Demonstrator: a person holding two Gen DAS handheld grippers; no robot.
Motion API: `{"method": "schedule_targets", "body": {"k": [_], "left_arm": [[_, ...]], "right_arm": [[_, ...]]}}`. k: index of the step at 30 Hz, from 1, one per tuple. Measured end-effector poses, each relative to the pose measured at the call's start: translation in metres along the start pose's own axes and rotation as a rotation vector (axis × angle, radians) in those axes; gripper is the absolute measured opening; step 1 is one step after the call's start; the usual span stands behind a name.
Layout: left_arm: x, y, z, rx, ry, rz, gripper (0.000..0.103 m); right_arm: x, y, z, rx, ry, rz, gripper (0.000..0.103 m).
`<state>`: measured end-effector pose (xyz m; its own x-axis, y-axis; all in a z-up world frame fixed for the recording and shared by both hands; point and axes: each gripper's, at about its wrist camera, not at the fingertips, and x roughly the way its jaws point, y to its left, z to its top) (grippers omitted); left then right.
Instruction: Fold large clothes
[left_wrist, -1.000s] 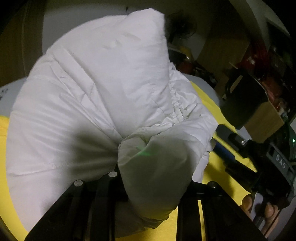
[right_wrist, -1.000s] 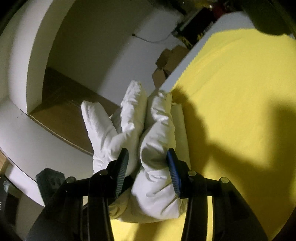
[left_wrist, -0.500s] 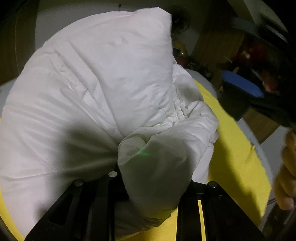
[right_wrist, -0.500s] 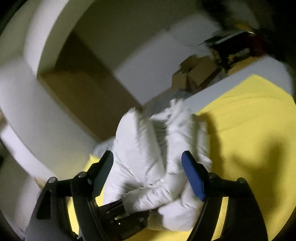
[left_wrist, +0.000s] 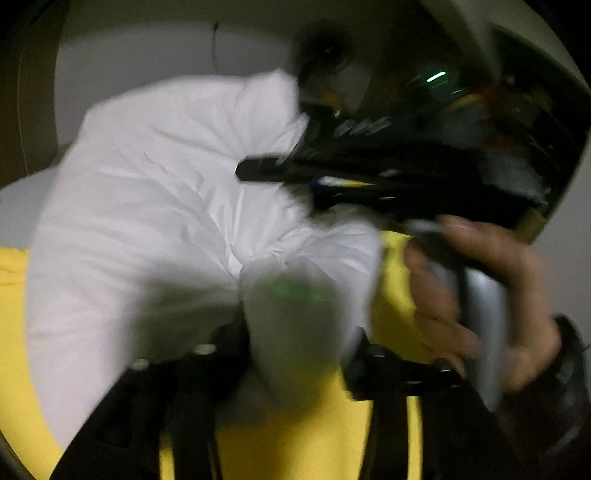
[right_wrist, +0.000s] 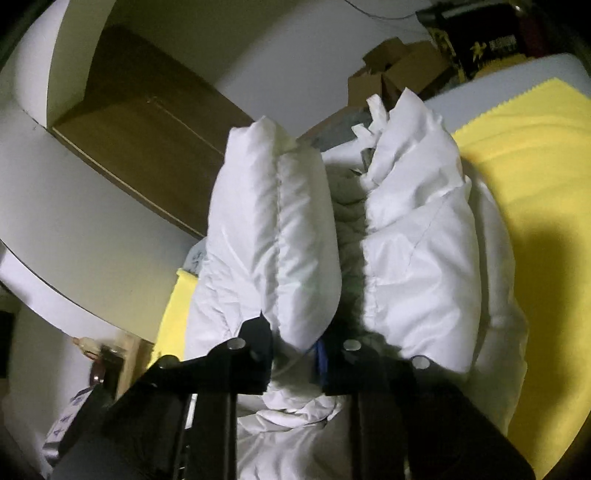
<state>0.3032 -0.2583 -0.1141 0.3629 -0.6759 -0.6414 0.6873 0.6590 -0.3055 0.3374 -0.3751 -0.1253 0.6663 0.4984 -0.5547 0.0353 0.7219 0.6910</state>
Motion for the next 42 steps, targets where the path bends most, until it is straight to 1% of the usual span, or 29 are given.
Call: {"method": "schedule_targets", "body": {"k": [2, 3, 4, 5, 7, 8, 10, 12, 13, 15, 17, 18, 19, 22, 23, 26, 29, 32, 33, 36, 41, 42], "left_arm": [[-0.036, -0.006, -0.003, 0.027, -0.087, -0.013, 0.098], [-0.063, -0.008, -0.005, 0.043, -0.157, -0.030, 0.103], [-0.081, -0.007, -0.004, 0.054, -0.202, -0.030, 0.103], [-0.099, -0.004, -0.004, 0.062, -0.241, -0.012, 0.103], [-0.130, 0.010, -0.002, 0.043, -0.307, 0.066, 0.103], [-0.140, 0.020, 0.006, 0.018, -0.323, 0.126, 0.103], [-0.151, 0.041, 0.019, -0.035, -0.340, 0.208, 0.103], [-0.155, 0.063, 0.033, -0.098, -0.332, 0.280, 0.103], [-0.152, 0.071, 0.041, -0.132, -0.313, 0.314, 0.103], [-0.136, 0.078, 0.056, -0.154, -0.265, 0.363, 0.103], [-0.110, 0.081, 0.070, -0.130, -0.206, 0.398, 0.102], [-0.092, 0.083, 0.077, -0.112, -0.190, 0.433, 0.102], [-0.083, 0.083, 0.081, -0.112, -0.177, 0.463, 0.102], [-0.045, 0.106, 0.099, -0.140, -0.140, 0.526, 0.101], [-0.044, 0.122, 0.103, -0.144, -0.131, 0.540, 0.101], [-0.011, 0.127, 0.117, -0.135, -0.117, 0.583, 0.101], [0.019, 0.134, 0.123, -0.149, -0.100, 0.588, 0.101], [0.052, 0.143, 0.123, -0.153, -0.040, 0.588, 0.101], [0.059, 0.145, 0.120, -0.152, -0.035, 0.594, 0.101], [0.074, 0.150, 0.109, -0.150, -0.060, 0.601, 0.102], [0.088, 0.170, 0.101, -0.213, -0.065, 0.542, 0.103], [0.090, 0.173, 0.099, -0.217, -0.068, 0.539, 0.103]], "right_arm": [[-0.004, 0.002, 0.003, -0.009, -0.005, 0.000, 0.016], [-0.005, 0.003, 0.006, -0.006, -0.006, 0.009, 0.015], [-0.007, 0.005, 0.007, -0.004, -0.011, 0.025, 0.015], [-0.012, 0.010, 0.007, -0.017, -0.020, 0.042, 0.014], [-0.030, 0.025, 0.004, -0.052, -0.058, 0.089, 0.011], [-0.035, 0.029, 0.004, -0.066, -0.079, 0.101, 0.011], [-0.047, 0.041, 0.001, -0.092, -0.124, 0.107, 0.010], [-0.051, 0.040, -0.007, -0.077, -0.124, 0.087, 0.010], [-0.050, 0.035, -0.010, -0.064, -0.118, 0.074, 0.010], [-0.046, 0.015, -0.015, -0.018, -0.110, 0.053, 0.010], [-0.038, -0.013, -0.019, 0.051, -0.095, 0.050, 0.010], [-0.033, -0.026, -0.021, 0.080, -0.088, 0.056, 0.010], [-0.029, -0.035, -0.022, 0.089, -0.090, 0.062, 0.010], [-0.020, -0.049, -0.024, 0.070, -0.102, 0.051, 0.011], [-0.018, -0.049, -0.025, 0.050, -0.109, 0.040, 0.011], [-0.010, -0.049, -0.032, -0.030, -0.139, 0.001, 0.013], [-0.003, -0.054, -0.033, -0.053, -0.150, -0.017, 0.013], [0.003, -0.051, -0.032, -0.084, -0.147, -0.050, 0.013], [0.006, -0.051, -0.033, -0.076, -0.142, -0.051, 0.013], [0.003, -0.052, -0.036, -0.055, -0.127, -0.050, 0.013], [0.010, -0.056, -0.032, -0.054, -0.114, -0.075, 0.013], [0.011, -0.056, -0.036, -0.056, -0.114, -0.078, 0.013]]}}
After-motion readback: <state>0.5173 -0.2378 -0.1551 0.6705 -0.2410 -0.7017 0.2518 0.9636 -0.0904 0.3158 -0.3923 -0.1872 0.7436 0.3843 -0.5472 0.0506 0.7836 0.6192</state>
